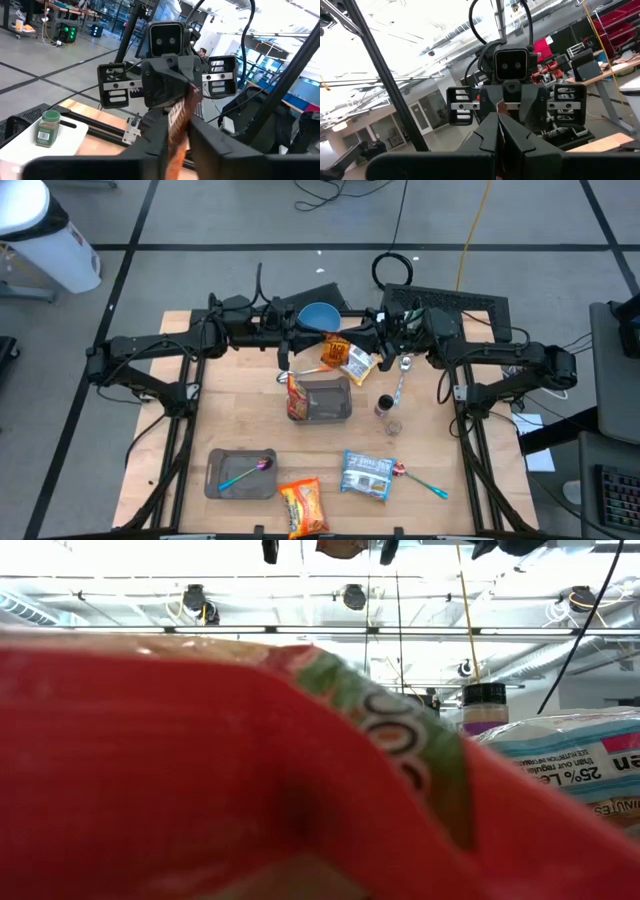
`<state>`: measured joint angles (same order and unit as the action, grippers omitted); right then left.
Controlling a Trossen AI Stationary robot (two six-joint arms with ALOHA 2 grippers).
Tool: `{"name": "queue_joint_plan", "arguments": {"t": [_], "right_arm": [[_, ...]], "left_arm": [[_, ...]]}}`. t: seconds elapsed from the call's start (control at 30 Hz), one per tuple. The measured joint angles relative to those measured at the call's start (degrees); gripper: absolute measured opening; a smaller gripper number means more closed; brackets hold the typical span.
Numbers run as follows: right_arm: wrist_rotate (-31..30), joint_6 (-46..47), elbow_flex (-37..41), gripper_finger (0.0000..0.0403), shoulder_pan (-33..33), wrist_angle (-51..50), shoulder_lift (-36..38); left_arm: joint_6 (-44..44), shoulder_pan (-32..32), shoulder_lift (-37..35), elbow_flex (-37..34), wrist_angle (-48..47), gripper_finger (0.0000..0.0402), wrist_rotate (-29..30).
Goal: Pick & Place Food Item
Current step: Put the seasoning pack into the white bin
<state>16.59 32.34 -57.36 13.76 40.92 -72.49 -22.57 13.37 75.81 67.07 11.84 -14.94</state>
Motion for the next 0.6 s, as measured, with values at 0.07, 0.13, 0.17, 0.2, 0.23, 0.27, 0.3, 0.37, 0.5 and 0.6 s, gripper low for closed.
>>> {"name": "queue_joint_plan", "arguments": {"t": [0.07, 0.13, 0.17, 0.2, 0.23, 0.27, 0.3, 0.37, 0.5, 0.6], "right_arm": [[-0.01, 0.0, 0.0, 0.0, 0.0, 0.01, 0.0], [0.01, 0.0, 0.0, 0.0, 0.0, 0.0, 0.0], [0.03, 0.01, 0.0, 0.0, 0.0, 0.01, 0.0], [0.06, 0.01, 0.0, 0.0, 0.0, 0.01, 0.0], [0.12, 0.0, 0.0, 0.0, 0.0, 0.01, 0.0], [0.12, 0.0, 0.0, 0.0, 0.0, 0.01, 0.0], [0.12, 0.0, 0.0, 0.0, 0.0, 0.01, 0.0], [0.12, -0.07, 0.0, 0.0, 0.0, 0.03, 0.0], [0.1, -0.47, 0.0, 0.0001, 0.0, 0.32, 0.0], [0.27, -0.12, 0.0, 0.0011, 0.0, 0.66, 0.0]], "left_arm": [[0.0, 0.0, 0.0, 0.0, 0.02, 0.0021, -0.04], [0.01, 0.02, 0.0, 0.0, 0.04, 0.0008, -0.37], [0.01, 0.02, 0.0, 0.0, 0.06, 0.0009, -0.61], [0.02, 0.02, 0.0, 0.0, 0.05, 0.0011, -0.99], [0.02, 0.02, 0.0, 0.0, 0.04, 0.0012, -1.48], [0.02, 0.04, 0.0, 0.0, 0.04, 0.001, -1.93], [0.0, 0.04, 0.0, 0.0, 0.02, 0.0006, -2.3], [-0.07, 0.04, 0.0, 0.0, 0.04, 0.0005, -2.86], [-0.11, 0.04, 0.0, 0.0, 0.13, 0.0004, -3.06], [-0.11, 0.04, 0.0, 0.0, 0.11, 0.0003, -3.41]]}}
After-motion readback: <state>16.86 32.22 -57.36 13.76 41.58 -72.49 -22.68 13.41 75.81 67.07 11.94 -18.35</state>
